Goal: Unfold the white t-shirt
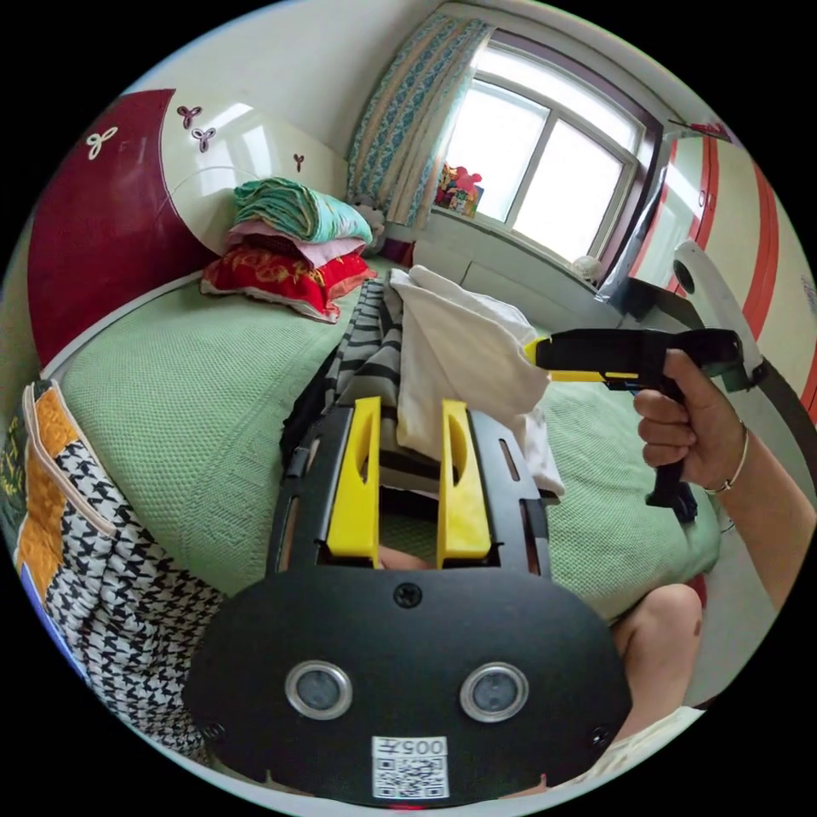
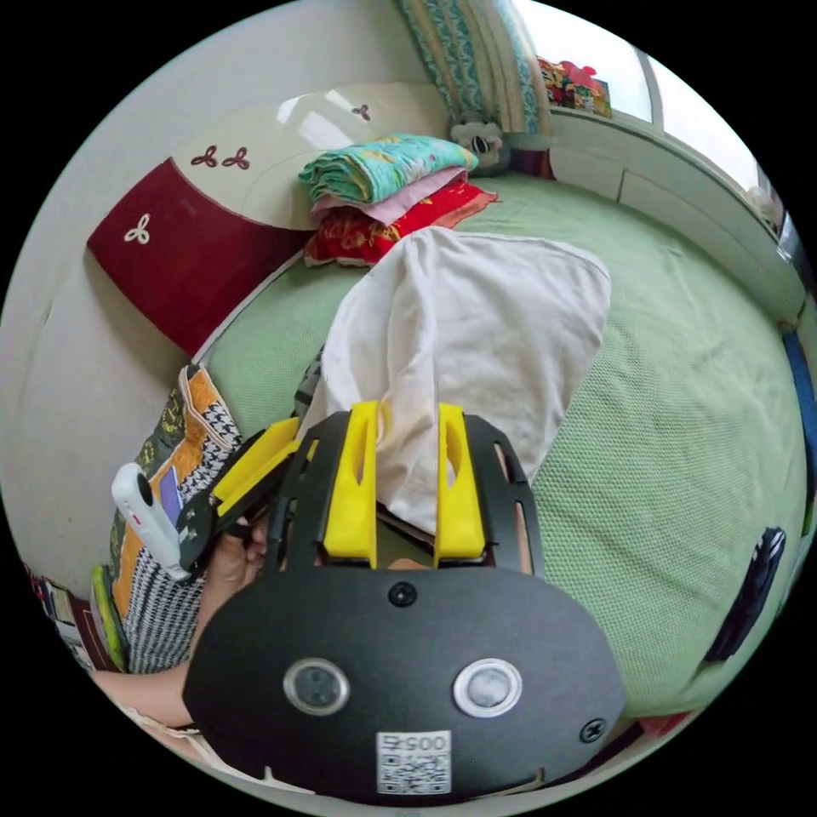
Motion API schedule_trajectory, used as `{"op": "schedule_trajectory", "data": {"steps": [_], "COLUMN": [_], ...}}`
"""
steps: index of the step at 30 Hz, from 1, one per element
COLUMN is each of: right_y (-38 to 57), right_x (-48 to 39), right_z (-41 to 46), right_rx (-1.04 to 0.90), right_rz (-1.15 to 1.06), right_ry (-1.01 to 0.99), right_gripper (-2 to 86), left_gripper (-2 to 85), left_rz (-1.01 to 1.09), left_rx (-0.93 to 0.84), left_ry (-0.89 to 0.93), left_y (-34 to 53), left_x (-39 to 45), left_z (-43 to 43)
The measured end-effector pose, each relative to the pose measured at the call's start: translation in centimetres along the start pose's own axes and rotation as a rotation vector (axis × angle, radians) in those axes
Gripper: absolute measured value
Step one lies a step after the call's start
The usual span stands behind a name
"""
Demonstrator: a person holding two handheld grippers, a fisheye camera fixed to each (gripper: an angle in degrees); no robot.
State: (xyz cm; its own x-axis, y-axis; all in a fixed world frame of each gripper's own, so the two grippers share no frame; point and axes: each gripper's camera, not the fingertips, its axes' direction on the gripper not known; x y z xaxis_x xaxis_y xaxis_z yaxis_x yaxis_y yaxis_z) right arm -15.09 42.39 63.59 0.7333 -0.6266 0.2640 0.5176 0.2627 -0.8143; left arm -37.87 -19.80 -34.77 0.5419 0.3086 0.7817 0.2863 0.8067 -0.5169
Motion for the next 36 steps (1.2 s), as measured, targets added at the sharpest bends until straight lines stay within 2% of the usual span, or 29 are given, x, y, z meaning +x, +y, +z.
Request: {"op": "schedule_trajectory", "data": {"steps": [4,7,11,20,26,31,36], "right_y": [0.7,1.4,2.1,4.7,6.1,8.3,10.7], "right_x": [-0.7,-1.1,-2.6,-5.7,-4.3,-0.8,4.4], "right_z": [-1.0,-0.6,1.2,2.7,5.6,2.7,-0.5], "right_rx": [0.06,0.047,-0.027,-0.023,-0.117,0.038,0.142], "right_rz": [-0.044,-0.055,-0.113,-0.28,-0.281,-0.162,-0.059], "right_ry": [-0.021,-0.088,0.012,0.127,0.242,0.168,0.168], "right_gripper": [12.4,14.5,16.1,16.1,13.2,3.9,0.0], "left_gripper": [10.7,10.8,10.9,7.1,6.4,6.0,5.3], "left_rz": [-0.002,0.014,0.021,-0.015,0.002,0.026,0.003], "left_rx": [0.035,-0.018,-0.034,-0.039,-0.055,-0.051,-0.026], "left_ry": [0.019,0.035,-0.007,0.031,0.019,0.021,0.06], "left_y": [0.6,0.4,0.2,-0.2,-0.6,-0.9,-1.3], "left_x": [0.6,1.5,2.5,2.9,4.2,5.1,6.1], "left_z": [-0.6,0.7,1.5,1.3,1.6,1.5,1.3]}}
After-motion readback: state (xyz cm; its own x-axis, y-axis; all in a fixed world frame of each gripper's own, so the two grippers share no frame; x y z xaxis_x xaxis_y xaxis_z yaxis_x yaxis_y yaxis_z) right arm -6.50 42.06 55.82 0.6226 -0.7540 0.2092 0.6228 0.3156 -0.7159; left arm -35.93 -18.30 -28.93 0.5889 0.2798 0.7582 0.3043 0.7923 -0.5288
